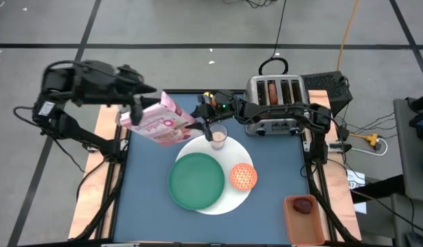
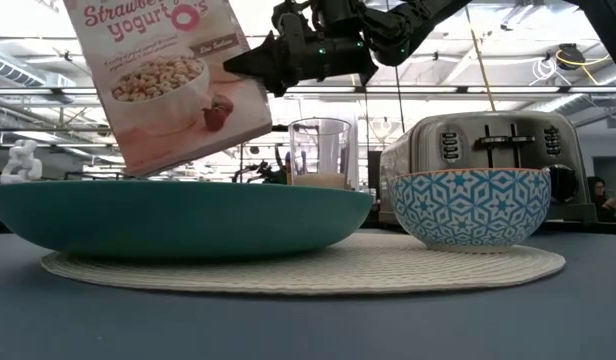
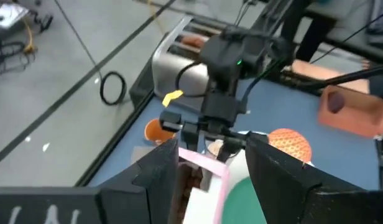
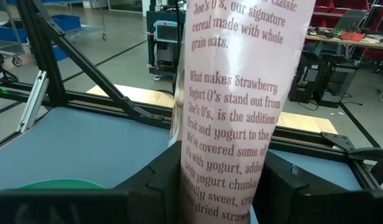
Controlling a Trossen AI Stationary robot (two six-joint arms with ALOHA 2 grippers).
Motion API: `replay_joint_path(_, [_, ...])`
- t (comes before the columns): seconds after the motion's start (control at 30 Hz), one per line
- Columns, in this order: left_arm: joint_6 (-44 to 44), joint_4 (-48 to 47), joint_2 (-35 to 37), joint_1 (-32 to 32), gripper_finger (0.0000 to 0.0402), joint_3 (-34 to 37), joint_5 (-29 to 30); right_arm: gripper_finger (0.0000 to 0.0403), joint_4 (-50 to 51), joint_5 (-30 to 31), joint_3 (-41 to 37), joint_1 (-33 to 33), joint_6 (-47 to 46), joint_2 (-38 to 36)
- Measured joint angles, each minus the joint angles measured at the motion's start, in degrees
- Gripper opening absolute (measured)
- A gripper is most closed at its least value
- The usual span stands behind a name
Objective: Arrange a breakfast setting
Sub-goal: Pour the cereal from the cereal box into the orange bowl
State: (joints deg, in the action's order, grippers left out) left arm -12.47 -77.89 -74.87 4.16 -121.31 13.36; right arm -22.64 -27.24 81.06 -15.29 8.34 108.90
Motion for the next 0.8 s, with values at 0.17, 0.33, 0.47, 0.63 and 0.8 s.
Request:
replay_joint_path(0.17, [1.6,-0.4,3.0,-3.3,0.0193,-1.0,1.4,0.0139,0.1,0.1,0.0,0.0,-0.1,-0.5])
replay_joint_path(0.33, [-0.4,-1.5,6.3,-7.8,0.0193,1.3,8.3,0.0139,-0.4,0.1,0.0,-0.1,-0.1,-1.5])
replay_joint_path(0.47, [-3.7,-4.0,8.2,-11.5,0.0193,3.9,11.4,0.0139,-0.2,0.1,0.0,-0.1,0.2,-1.8])
replay_joint_path(0.63, [-4.8,-4.4,10.7,-17.0,0.0193,6.9,17.3,0.0139,-0.4,0.1,0.0,-0.8,0.1,-2.7])
replay_joint_path(0.8, [-7.3,-4.5,13.4,-21.5,0.0193,7.6,22.9,0.0139,-0.3,0.2,0.0,-2.0,-0.3,-4.0])
